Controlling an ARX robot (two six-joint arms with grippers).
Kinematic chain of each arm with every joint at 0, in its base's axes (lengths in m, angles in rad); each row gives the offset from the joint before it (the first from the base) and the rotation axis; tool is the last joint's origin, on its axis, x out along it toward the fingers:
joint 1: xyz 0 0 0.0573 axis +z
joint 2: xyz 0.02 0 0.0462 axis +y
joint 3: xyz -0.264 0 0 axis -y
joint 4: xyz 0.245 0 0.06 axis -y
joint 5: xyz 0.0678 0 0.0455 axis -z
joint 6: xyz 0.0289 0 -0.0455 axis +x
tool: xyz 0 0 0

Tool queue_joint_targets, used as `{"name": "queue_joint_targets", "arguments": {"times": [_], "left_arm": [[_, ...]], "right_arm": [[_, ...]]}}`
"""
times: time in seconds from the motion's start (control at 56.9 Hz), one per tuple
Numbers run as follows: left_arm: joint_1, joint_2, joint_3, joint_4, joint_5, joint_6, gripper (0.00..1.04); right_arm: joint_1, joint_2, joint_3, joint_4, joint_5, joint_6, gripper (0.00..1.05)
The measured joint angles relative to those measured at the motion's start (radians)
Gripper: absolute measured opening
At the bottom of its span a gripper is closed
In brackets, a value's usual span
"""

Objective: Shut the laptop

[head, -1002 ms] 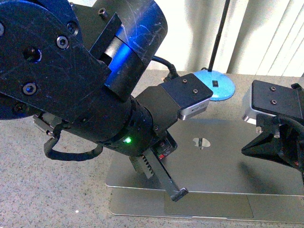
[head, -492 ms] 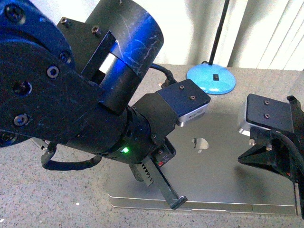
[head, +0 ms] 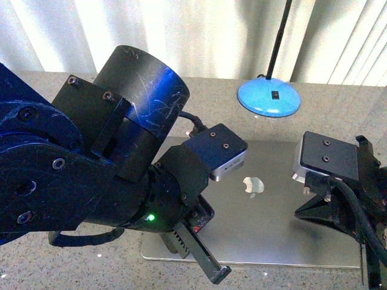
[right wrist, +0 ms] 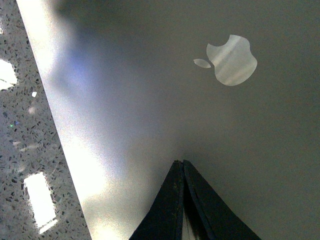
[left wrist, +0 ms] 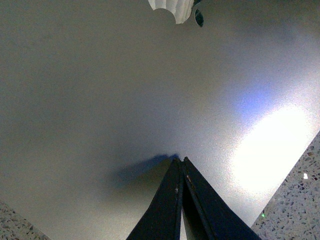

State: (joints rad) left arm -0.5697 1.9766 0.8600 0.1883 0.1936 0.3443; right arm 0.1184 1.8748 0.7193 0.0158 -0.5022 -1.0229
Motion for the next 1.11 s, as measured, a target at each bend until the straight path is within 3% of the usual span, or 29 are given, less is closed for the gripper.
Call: {"name": "queue_joint_targets", "arguments": {"times": [0.158,0.264,0.316,0.404,0.439,0.475,0.58,0.615,0.668,0.756,0.879,1.107], "left_arm": [[0.027,-0.026,0.000,0.010,0.025,-0.047,0.04],[0.061,-0.079,-0.002,0.061,0.026,-0.098,0.04],[0.082,-0.113,-0.002,0.105,0.010,-0.144,0.04],[0.154,-0.225,0.002,0.270,-0.067,-0.301,0.04],[0.178,-0.262,0.012,0.301,-0.079,-0.370,0.11],[0.195,-0.285,0.018,0.309,-0.089,-0.418,0.20],[0.194,-0.273,0.006,0.306,-0.084,-0.472,0.41],[0.184,-0.259,-0.001,0.312,-0.088,-0.476,0.49],[0.164,-0.243,-0.093,0.574,-0.348,-0.415,0.37],[0.196,-0.287,-0.232,0.809,-0.513,-0.380,0.22],[0.265,-0.405,-0.364,0.895,-0.501,-0.369,0.03],[0.345,-0.560,-0.564,0.924,-0.407,-0.354,0.04]], "right_arm": [[-0.002,-0.034,-0.006,0.034,-0.029,0.046,0.03],[-0.006,-0.095,-0.015,0.143,-0.036,0.136,0.03],[-0.008,-0.126,-0.016,0.215,-0.009,0.194,0.03],[-0.015,-0.229,0.000,0.427,0.158,0.441,0.03],[-0.021,-0.274,0.027,0.472,0.271,0.571,0.10],[-0.026,-0.299,0.042,0.482,0.318,0.680,0.17],[-0.030,-0.306,0.042,0.484,0.332,0.818,0.38],[-0.017,-0.280,-0.002,0.612,0.434,0.883,0.35],[-0.013,-0.270,-0.103,0.844,0.568,0.946,0.22],[-0.027,-0.326,-0.209,0.995,0.589,0.983,0.07],[-0.044,-0.422,-0.304,1.025,0.584,1.001,0.03],[-0.079,-0.571,-0.463,1.016,0.526,1.007,0.03]]}}
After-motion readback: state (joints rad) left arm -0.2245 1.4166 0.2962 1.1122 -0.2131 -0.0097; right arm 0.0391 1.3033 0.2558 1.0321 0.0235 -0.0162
